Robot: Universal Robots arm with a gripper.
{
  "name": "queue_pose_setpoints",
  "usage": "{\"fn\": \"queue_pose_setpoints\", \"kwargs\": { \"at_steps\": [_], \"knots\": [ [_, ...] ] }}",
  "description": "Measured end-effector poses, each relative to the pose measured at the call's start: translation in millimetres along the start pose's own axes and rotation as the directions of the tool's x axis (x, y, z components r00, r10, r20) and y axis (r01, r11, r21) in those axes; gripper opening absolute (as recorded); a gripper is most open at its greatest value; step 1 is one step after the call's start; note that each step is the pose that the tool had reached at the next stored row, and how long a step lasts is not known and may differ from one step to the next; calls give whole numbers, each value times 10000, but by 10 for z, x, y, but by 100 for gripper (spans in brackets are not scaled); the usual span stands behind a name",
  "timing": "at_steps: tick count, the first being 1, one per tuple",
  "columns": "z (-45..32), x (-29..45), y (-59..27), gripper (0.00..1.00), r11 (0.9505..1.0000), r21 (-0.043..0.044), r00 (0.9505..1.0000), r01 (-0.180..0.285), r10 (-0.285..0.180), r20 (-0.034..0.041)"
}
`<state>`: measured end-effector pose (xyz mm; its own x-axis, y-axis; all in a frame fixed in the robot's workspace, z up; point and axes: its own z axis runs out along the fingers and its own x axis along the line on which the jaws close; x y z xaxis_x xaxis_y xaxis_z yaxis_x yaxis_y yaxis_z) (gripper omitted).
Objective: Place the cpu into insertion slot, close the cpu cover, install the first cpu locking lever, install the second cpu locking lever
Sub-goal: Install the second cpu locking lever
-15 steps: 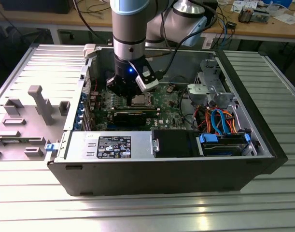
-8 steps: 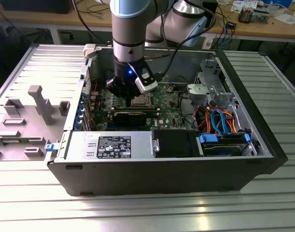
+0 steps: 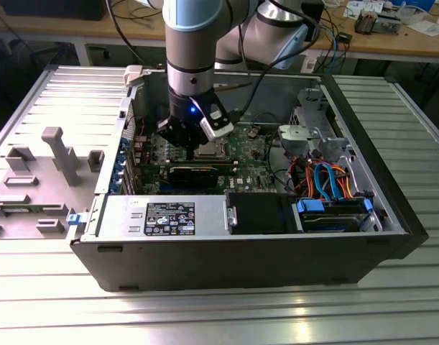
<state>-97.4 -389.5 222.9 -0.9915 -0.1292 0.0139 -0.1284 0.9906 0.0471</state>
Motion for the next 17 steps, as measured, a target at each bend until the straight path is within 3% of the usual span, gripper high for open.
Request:
{"fn": "queue_pose_setpoints", "kwargs": {
  "at_steps": [1, 3, 6, 15, 17],
  "knots": [
    [6, 1, 0, 11, 10000, -21, 10000, 1, -1, 2],
    [34, -1, 4, 11, 9999, -168, 10000, 8, -7, 23],
    [41, 0, 6, 11, 9996, -287, 10000, 11, -10, 37],
    [70, 28, 11, 11, 9995, -330, 10000, 12, -11, 42],
    [81, 28, 15, 11, 9993, -386, 10000, 12, -10, 50]
  ]
}}
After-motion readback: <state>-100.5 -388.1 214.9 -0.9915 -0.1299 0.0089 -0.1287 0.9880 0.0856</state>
